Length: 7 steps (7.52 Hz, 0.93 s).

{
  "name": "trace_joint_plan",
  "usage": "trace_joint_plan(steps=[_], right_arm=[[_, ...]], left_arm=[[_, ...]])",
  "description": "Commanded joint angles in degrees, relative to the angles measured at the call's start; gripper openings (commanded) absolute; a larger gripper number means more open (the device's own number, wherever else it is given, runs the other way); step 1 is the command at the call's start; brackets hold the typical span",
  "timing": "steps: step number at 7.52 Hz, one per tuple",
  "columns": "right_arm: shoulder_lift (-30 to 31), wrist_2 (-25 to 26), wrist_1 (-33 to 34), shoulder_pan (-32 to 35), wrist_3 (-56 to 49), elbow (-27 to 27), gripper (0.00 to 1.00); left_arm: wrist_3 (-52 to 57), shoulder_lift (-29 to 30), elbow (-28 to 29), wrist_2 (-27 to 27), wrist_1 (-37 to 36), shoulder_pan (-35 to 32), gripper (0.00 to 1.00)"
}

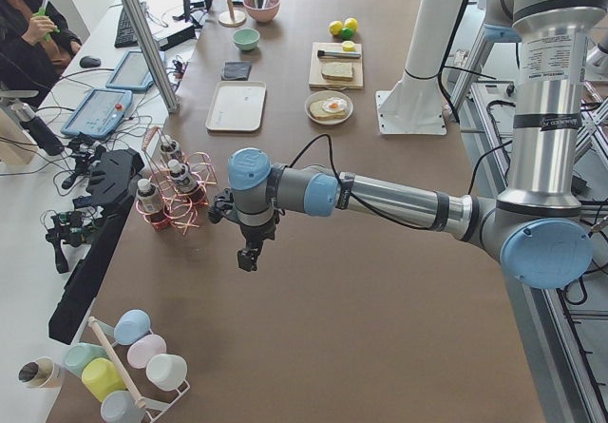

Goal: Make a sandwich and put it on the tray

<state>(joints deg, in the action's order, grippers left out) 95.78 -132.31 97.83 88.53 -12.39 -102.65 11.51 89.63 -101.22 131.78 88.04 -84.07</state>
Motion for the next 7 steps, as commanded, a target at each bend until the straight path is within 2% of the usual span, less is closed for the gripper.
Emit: trace_joint_plan(steps=[1, 7], right_arm=[[-0.1, 0.0, 0.0, 0.0, 0.1, 0.0, 1.00], [0.6, -0.6, 0.1, 0.0, 0.1, 0.1, 1.00]], left_arm=[[0.6, 0.0, -0.1, 0.0, 0.1, 0.0, 0.98], [0.5, -0.1, 0.7, 0.0, 0.3, -0.1, 0.98]])
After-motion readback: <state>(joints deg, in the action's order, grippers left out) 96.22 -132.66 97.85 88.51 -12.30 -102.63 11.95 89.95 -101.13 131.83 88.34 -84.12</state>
